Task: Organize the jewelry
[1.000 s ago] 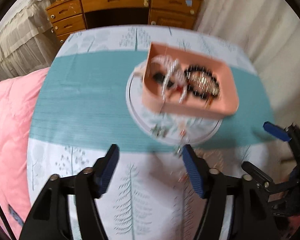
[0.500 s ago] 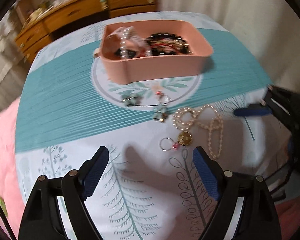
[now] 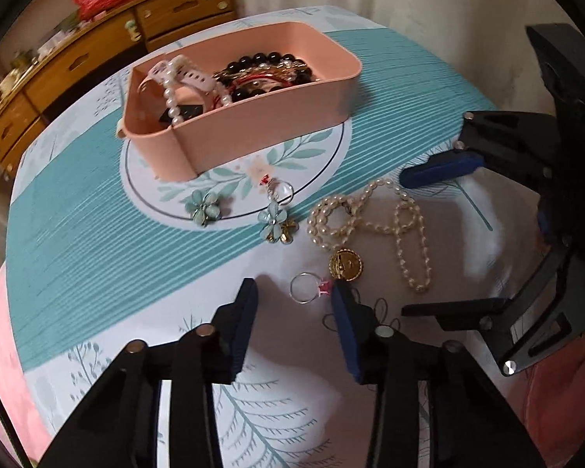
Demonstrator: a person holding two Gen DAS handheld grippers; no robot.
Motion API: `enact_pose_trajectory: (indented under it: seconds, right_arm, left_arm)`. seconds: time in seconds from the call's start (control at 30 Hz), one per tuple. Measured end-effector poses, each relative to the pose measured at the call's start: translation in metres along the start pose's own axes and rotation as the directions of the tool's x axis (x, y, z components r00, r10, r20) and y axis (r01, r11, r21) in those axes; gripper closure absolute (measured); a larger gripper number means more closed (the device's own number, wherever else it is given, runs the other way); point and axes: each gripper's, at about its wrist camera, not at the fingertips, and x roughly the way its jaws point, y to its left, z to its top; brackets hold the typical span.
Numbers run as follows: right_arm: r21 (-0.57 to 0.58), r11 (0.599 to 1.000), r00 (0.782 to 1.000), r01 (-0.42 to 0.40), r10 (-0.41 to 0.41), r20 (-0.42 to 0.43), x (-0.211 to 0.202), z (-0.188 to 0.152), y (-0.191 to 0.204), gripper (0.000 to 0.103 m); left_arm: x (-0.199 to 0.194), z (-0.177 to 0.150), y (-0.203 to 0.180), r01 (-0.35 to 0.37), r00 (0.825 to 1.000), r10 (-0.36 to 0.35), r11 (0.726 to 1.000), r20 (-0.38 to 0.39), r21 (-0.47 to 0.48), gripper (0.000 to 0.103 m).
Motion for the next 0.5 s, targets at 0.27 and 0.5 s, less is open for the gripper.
enact_pose_trajectory:
  seconds: [0.27,0.5]
  right_arm:
    - [0.079,0.996,0.998,0.043,-0.046,0.034,0.002,0.013,-0.004,0.07]
    - [0.144,0.984,0.995,0.101,-0.102,-0.002,0.005,0.023,-0.004,0.087]
  left_arm:
    - [0.0,0.004,0.011,0.045,0.999,-0.046,0.998,0.019,0.051,0.084]
    - [-0.003,-0.001,0.017,0.096,0.995,-0.097,0.994,0.033,0.043,0.084]
